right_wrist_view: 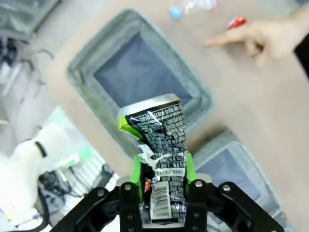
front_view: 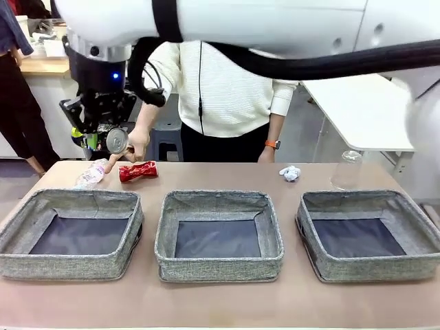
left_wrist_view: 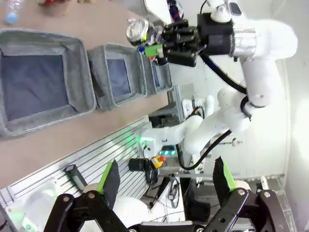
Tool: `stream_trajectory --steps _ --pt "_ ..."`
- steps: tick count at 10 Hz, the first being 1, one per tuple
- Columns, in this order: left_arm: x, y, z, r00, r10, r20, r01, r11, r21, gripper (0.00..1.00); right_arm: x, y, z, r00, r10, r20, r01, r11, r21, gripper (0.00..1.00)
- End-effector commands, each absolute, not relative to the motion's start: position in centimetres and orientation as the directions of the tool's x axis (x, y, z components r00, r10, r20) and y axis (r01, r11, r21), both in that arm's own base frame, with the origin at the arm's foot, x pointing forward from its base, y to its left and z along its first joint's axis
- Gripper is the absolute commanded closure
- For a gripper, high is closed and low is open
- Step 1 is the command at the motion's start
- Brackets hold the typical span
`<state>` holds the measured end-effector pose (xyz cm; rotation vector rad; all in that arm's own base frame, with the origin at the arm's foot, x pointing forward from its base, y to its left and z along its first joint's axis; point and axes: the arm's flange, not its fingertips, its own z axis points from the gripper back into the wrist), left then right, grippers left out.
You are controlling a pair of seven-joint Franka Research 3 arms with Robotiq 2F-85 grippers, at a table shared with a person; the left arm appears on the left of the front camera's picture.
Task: Sort the waste into the appropriate baskets.
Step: Place the picked waste into the Fabric basket indicated by the person.
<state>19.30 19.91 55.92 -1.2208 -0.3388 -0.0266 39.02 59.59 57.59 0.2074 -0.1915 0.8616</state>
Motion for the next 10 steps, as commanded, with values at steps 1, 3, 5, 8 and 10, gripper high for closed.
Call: stream_trajectory --steps 1,3,5,8,10 --pt "19.9 18.2 56.0 0.955 0.118 0.273 0.217 0.355 -0.909 0.00 39.1 58.7 58.3 0.649 0.719 0.247 -0.757 0.644 0.113 0.63" --pt "19.9 18.2 56.0 0.955 0.118 0.273 0.217 0.355 -0.909 0.00 39.1 58.7 58.3 0.649 0.719 0.247 -0.757 0.644 0.113 0.63" --pt "19.9 18.2 56.0 0.955 0.118 0.273 0.217 0.355 -0.909 0.00 39.1 62.5 55.4 0.490 0.828 0.272 -0.869 0.489 0.076 0.63" --pt "19.9 18.2 56.0 0.955 0.118 0.273 0.217 0.355 -0.909 0.00 39.7 65.8 49.3 0.273 0.897 0.347 -0.961 0.272 0.054 0.63" --pt "19.9 18.2 56.0 0.955 0.118 0.273 0.217 0.355 -0.909 0.00 39.6 66.3 47.7 0.189 0.911 0.366 -0.974 0.220 -0.044 0.63"
